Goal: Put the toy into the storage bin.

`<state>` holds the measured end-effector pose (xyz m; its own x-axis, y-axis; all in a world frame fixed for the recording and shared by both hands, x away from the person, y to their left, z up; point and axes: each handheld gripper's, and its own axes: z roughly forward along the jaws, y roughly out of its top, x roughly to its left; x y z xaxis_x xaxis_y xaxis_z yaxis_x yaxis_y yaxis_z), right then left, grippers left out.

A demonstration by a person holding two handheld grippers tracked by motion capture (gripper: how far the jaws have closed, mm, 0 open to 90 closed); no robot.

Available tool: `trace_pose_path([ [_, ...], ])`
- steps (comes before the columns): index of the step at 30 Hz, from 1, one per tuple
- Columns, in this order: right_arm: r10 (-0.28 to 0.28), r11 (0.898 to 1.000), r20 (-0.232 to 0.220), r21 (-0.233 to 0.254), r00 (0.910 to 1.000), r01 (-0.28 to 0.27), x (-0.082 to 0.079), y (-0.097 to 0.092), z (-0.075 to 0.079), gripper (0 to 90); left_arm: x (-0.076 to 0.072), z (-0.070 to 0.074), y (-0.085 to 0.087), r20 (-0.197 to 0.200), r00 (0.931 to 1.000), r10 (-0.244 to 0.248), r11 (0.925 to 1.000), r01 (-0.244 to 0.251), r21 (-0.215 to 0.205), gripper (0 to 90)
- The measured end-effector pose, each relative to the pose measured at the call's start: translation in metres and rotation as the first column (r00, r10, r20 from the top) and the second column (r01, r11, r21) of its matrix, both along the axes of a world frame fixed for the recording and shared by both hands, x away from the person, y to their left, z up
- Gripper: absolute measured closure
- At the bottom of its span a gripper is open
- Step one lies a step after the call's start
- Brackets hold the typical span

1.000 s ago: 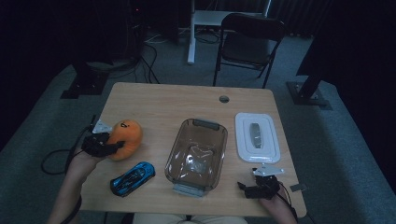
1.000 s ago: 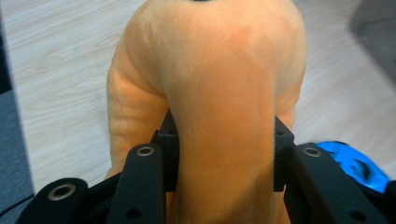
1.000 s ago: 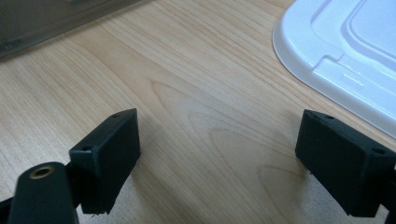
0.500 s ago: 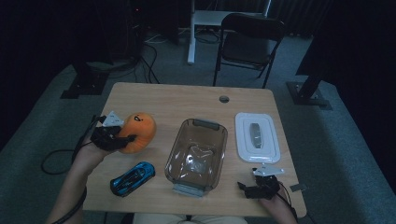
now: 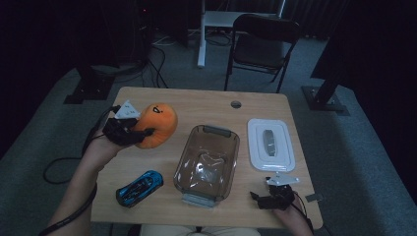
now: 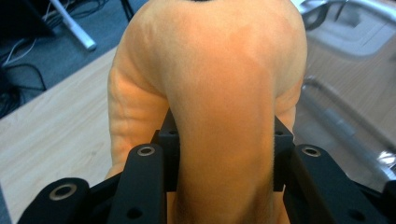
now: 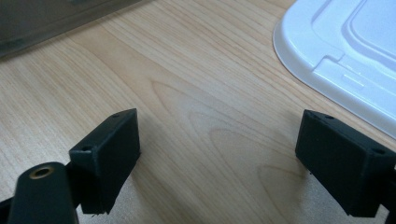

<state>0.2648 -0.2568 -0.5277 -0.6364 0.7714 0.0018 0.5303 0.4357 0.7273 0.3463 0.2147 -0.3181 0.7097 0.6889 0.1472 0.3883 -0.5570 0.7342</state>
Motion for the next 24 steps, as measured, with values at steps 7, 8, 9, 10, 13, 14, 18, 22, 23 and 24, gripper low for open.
trace_pose_path([
  [7, 0.000, 1.000, 0.000, 0.000, 1.0000, 0.000, 0.000, 0.000, 0.000, 13.4, 0.006, 0.009, -0.022, 0.006, 0.9987, -0.051, 0.9987, 0.051, -0.002, 63.1],
  [8, -0.001, 1.000, 0.000, 0.001, 1.0000, 0.001, 0.000, 0.000, 0.000, 13.4, 0.006, 0.011, -0.026, 0.009, 0.9981, -0.061, 0.9981, 0.061, 0.004, 63.1],
  [9, 0.000, 1.000, 0.000, 0.000, 1.0000, 0.000, 0.000, 0.000, 0.000, 13.4, 0.007, 0.012, -0.029, 0.011, 0.9975, -0.071, 0.9975, 0.070, 0.007, 63.1],
  [10, -0.001, 1.000, -0.001, 0.001, 1.0000, 0.001, 0.000, 0.000, 0.000, 13.3, 0.008, 0.014, -0.034, 0.009, 0.9962, -0.086, 0.9962, 0.086, 0.010, 63.1],
  [13, -0.001, 1.000, 0.000, 0.001, 1.0000, 0.001, 0.000, 0.000, 0.000, 13.4, 0.010, 0.017, -0.045, 0.012, 0.9930, -0.118, 0.9928, 0.118, 0.020, 63.1],
  [14, -0.001, 1.000, -0.001, 0.001, 1.0000, 0.001, 0.000, 0.000, 0.000, 13.3, 0.011, 0.018, -0.050, 0.010, 0.9918, -0.127, 0.9918, 0.127, 0.014, 63.1],
  [18, -0.001, 1.000, -0.001, 0.001, 1.0000, 0.001, 0.000, 0.000, 0.000, 13.4, 0.014, 0.018, -0.064, 0.007, 0.9850, -0.172, 0.9849, 0.172, 0.017, 63.1],
  [22, -0.001, 1.000, -0.001, 0.001, 1.0000, 0.001, 0.000, 0.000, 0.000, 13.4, 0.017, 0.015, -0.077, 0.000, 0.9799, -0.200, 0.9796, 0.200, 0.024, 63.1],
  [23, -0.001, 1.000, -0.001, 0.001, 1.0000, 0.001, 0.000, 0.000, 0.000, 13.3, 0.018, 0.014, -0.080, -0.002, 0.9785, -0.206, 0.9783, 0.206, 0.024, 63.0],
  [24, -0.001, 1.000, -0.001, 0.001, 1.0000, 0.001, 0.000, 0.000, 0.000, 13.4, 0.019, 0.013, -0.083, -0.005, 0.9772, -0.212, 0.9769, 0.212, 0.024, 63.0],
])
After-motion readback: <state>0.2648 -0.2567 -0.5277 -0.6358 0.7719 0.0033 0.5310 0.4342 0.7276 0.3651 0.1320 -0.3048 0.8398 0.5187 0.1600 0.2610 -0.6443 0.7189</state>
